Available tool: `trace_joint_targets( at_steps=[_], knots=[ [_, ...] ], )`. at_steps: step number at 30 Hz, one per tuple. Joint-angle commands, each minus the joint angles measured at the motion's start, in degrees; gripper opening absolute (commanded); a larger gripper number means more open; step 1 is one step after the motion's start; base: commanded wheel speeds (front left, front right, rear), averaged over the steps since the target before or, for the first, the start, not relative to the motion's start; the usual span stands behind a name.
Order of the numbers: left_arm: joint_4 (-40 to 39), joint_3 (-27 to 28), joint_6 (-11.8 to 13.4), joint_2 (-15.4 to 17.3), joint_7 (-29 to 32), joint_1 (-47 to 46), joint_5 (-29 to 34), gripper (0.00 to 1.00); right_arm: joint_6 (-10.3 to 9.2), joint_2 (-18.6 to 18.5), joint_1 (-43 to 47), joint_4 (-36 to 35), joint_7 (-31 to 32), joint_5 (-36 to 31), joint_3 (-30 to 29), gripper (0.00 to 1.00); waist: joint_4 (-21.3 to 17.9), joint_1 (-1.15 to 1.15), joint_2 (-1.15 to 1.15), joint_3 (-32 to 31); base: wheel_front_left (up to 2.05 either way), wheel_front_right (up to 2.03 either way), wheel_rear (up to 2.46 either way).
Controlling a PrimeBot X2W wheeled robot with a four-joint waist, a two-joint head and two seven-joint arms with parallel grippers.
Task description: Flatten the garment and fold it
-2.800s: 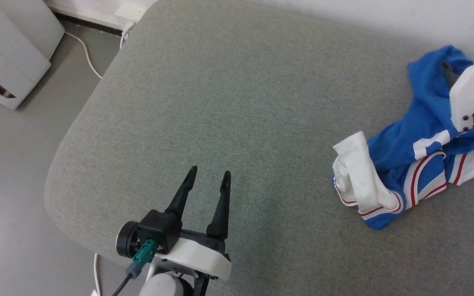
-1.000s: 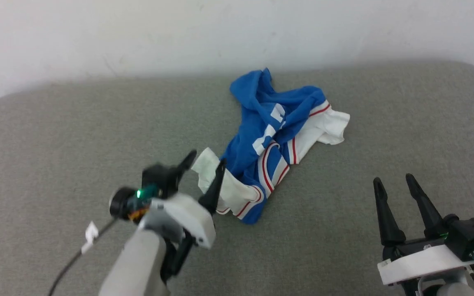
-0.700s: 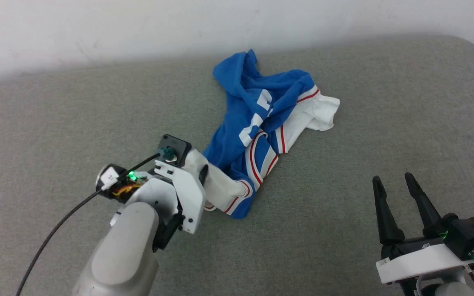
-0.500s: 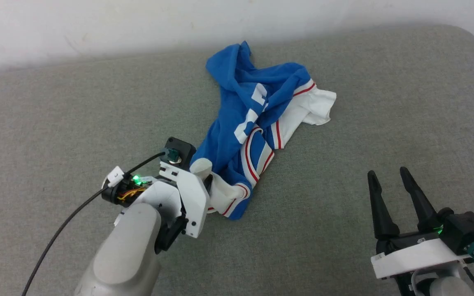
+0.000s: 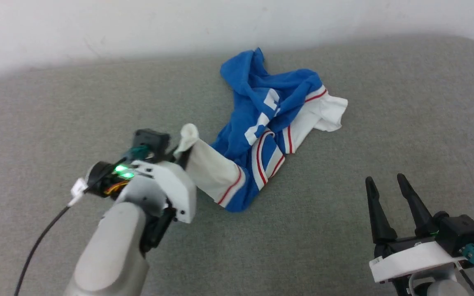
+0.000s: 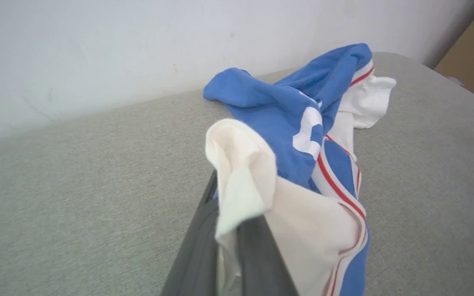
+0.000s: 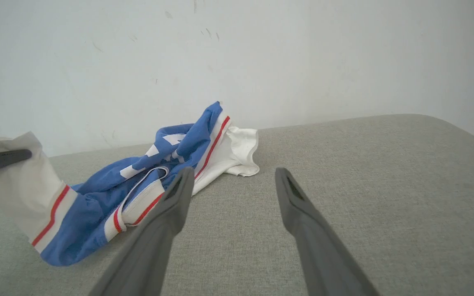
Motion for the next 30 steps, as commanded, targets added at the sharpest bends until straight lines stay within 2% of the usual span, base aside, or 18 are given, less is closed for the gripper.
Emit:
trace_joint_targets(
  at_steps=[1,8,14,15,16,17,25,28,30],
  knots=[
    [-1.19,1.93,1.17,0.99,-2.07,2.15,-1.16,0.00,-0.04,0.00,0.19,0.39,-0.27,-0.18,-0.09,1.00,2.47,0.00,0.00,-2.52,0.00,0.00,0.00],
    [-3.17,10.23,6.85,2.42,-8.55,12.22,-5.21,0.00,-0.04,-0.10,1.04,1.96,-0.27,-0.15,0.03,1.00,5.68,0.00,0.00,-4.20,0.00,0.00,0.00],
    [2.64,13.90,9.73,1.03,-14.04,17.41,-7.39,0.00,-0.04,-0.05,1.08,4.26,-0.27,0.07,1.83,1.00,7.32,0.00,0.00,-4.26,0.00,0.00,0.00],
    [3.75,14.07,9.98,0.71,-15.09,17.47,-7.44,0.23,-0.04,-0.04,1.01,4.56,-0.27,0.13,2.19,1.00,7.53,0.00,0.00,-4.23,0.00,0.00,0.00],
    [4.55,14.27,10.34,0.37,-16.33,17.26,-7.40,0.39,-0.04,-0.02,0.94,4.75,-0.27,0.20,2.33,1.00,7.81,0.00,0.00,-4.17,0.00,0.00,0.00],
    [5.19,14.41,10.68,0.03,-17.64,16.93,-7.29,1.00,-0.04,0.00,0.90,4.88,-0.27,0.26,2.32,1.00,8.12,0.00,0.00,-4.18,0.00,0.00,0.00],
    [5.19,13.41,9.82,-0.91,-28.07,14.32,-4.69,1.00,-0.04,-0.01,0.60,5.70,-0.27,0.50,1.85,1.00,10.15,0.00,0.00,-5.42,0.00,0.00,0.00],
    [0.88,13.49,9.00,-0.77,-29.26,14.70,-2.06,1.00,-0.04,-0.67,0.62,5.85,-0.27,0.08,1.26,1.00,10.86,0.00,0.00,-6.16,0.00,0.00,0.00],
    [-5.29,13.79,7.92,-0.82,-29.33,15.74,1.16,1.00,-0.04,-1.12,0.64,6.25,-0.25,-0.32,0.82,1.00,11.36,0.00,0.00,-6.46,0.00,0.00,0.00]
  ],
)
